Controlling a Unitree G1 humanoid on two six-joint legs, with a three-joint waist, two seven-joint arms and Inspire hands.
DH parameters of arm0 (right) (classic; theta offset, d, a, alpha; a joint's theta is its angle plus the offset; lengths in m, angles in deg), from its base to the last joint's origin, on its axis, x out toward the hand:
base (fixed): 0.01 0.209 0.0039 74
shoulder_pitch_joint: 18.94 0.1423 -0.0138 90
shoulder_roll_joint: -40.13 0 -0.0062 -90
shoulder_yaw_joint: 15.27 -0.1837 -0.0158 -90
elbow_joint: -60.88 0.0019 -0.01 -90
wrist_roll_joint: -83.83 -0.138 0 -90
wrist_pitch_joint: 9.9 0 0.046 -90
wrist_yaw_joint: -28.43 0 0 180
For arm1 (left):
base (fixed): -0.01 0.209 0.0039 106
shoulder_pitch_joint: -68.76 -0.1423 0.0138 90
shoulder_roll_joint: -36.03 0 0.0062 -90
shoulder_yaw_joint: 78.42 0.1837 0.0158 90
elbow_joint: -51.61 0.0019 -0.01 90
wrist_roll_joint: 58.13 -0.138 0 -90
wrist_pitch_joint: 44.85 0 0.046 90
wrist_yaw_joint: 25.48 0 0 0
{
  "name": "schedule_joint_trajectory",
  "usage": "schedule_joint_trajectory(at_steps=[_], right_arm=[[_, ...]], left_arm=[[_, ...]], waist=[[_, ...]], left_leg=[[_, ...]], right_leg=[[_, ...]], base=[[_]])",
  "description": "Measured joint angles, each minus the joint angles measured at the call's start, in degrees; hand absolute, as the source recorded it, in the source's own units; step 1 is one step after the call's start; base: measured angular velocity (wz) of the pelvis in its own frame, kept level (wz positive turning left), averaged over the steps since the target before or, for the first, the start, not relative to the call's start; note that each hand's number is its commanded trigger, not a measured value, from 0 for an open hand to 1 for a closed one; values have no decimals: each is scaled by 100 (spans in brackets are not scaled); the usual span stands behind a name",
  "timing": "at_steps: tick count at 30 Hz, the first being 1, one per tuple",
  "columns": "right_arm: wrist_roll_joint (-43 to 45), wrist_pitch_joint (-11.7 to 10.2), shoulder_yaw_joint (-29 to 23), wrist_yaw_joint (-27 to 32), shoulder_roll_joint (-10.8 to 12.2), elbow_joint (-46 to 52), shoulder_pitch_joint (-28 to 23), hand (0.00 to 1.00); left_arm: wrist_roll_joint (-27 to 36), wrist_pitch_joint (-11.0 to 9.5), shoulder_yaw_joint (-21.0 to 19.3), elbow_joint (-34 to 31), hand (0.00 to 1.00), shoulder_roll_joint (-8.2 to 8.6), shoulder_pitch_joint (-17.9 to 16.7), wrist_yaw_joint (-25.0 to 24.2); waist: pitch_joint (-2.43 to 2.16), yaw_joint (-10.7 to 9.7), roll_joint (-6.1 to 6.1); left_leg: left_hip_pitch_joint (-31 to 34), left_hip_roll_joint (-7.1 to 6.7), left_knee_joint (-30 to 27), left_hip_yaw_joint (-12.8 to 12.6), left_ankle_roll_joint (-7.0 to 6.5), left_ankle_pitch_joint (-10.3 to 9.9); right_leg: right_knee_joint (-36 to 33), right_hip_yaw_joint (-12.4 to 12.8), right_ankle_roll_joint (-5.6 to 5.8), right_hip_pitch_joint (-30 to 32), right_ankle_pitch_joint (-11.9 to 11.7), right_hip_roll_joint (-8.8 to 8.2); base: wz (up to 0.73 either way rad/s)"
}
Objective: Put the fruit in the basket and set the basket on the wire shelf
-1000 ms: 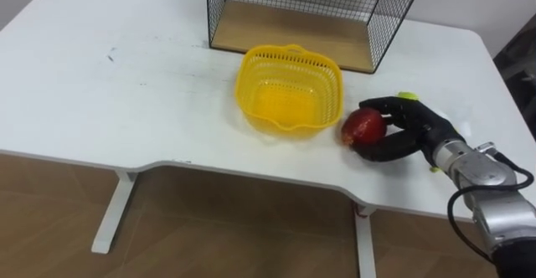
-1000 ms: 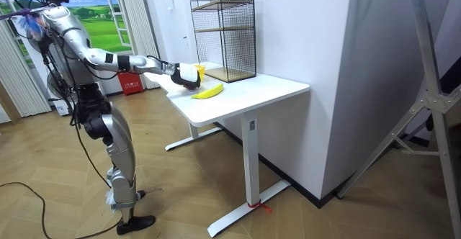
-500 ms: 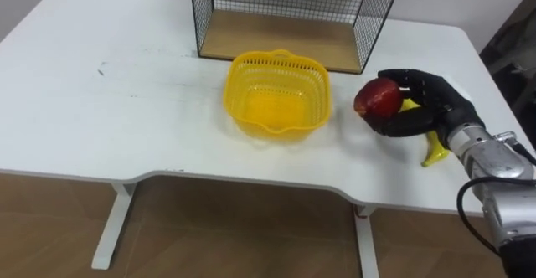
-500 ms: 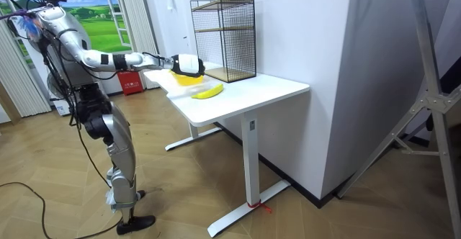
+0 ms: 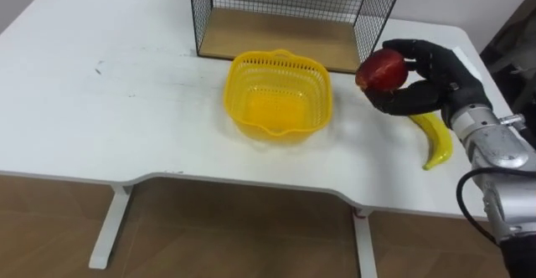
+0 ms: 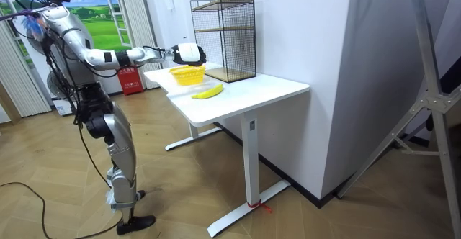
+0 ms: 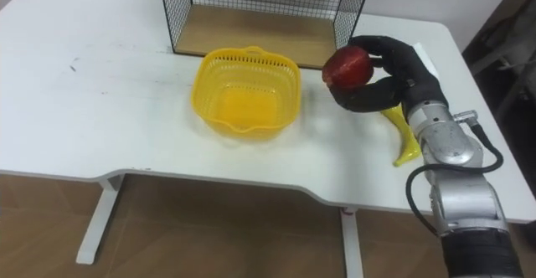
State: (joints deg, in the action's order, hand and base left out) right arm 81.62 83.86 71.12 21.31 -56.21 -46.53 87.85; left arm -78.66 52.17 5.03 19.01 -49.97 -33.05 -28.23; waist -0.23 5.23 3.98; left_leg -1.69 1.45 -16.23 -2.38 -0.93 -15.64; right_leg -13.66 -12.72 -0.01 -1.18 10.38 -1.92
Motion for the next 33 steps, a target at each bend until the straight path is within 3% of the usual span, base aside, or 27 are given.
schedule_joint_trajectory(at_steps=[16, 33], right_arm=[[157, 4, 241, -4, 0, 524, 15, 100], [955, 7, 710, -622, 157, 1020, 238, 100]], left_arm=[[-31, 49, 118, 10, 0, 3, -42, 4], [-30, 82, 173, 16, 0, 66, 118, -21]], waist=[[41, 131, 64], [72, 335, 49]], left_leg=[[139, 6, -20, -44, 4, 4], [214, 9, -48, -35, 4, 6]], right_leg=[[-26, 17, 1, 134, 1, 1], [-20, -8, 1, 173, 0, -5]], base=[[-1], [0]])
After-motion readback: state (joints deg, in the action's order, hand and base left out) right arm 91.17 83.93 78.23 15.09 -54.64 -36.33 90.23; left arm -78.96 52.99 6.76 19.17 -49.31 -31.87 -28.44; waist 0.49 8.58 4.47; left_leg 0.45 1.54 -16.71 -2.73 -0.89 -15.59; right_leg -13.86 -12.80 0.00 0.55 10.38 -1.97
